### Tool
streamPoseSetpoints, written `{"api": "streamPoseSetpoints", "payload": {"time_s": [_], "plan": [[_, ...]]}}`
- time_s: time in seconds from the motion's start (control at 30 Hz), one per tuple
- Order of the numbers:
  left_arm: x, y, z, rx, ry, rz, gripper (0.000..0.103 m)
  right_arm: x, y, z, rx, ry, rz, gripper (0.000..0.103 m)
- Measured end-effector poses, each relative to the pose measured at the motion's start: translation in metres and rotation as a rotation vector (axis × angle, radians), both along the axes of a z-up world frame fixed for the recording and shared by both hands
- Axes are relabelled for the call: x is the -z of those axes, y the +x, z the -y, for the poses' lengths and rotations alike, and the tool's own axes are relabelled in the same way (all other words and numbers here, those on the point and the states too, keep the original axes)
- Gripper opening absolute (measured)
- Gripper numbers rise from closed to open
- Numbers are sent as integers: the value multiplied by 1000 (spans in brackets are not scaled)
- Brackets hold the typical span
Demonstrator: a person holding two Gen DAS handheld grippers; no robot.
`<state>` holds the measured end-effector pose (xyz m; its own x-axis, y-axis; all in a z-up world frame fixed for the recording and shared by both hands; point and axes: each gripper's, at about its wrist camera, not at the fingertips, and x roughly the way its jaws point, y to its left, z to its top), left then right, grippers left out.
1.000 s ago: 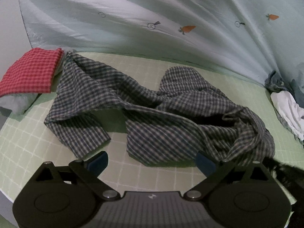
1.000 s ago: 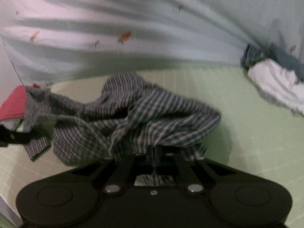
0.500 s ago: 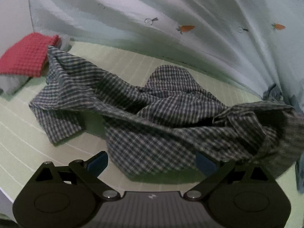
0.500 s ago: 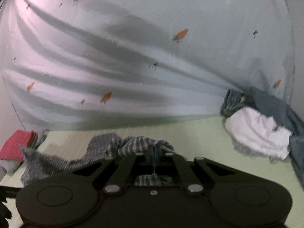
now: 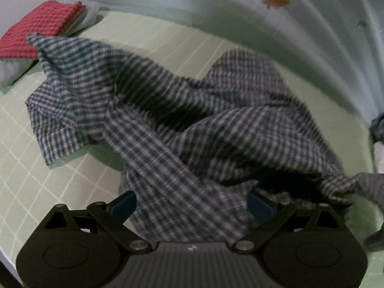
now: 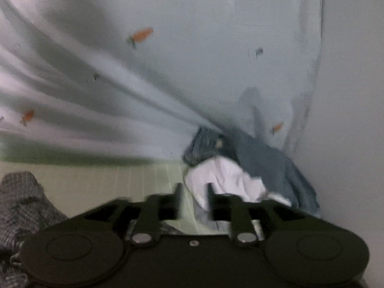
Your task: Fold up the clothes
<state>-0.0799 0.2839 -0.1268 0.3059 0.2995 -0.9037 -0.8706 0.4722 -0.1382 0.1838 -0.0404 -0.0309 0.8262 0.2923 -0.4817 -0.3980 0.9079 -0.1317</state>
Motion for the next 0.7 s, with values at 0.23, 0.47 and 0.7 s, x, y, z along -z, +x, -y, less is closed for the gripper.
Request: {"api": "streamPoseSetpoints", "payload": {"time_s": [0.23, 0.47, 0.7], "plan": [[12, -16, -16, -55, -81, 9, 93, 47, -38, -31, -139, 115, -327, 79], [14, -16, -14, -13, -119, 46, 42, 92, -76, -77, -376, 162, -681, 78], [2, -39, -10, 15, -79, 74, 8, 100, -84, -75, -343, 187, -713, 3]]}}
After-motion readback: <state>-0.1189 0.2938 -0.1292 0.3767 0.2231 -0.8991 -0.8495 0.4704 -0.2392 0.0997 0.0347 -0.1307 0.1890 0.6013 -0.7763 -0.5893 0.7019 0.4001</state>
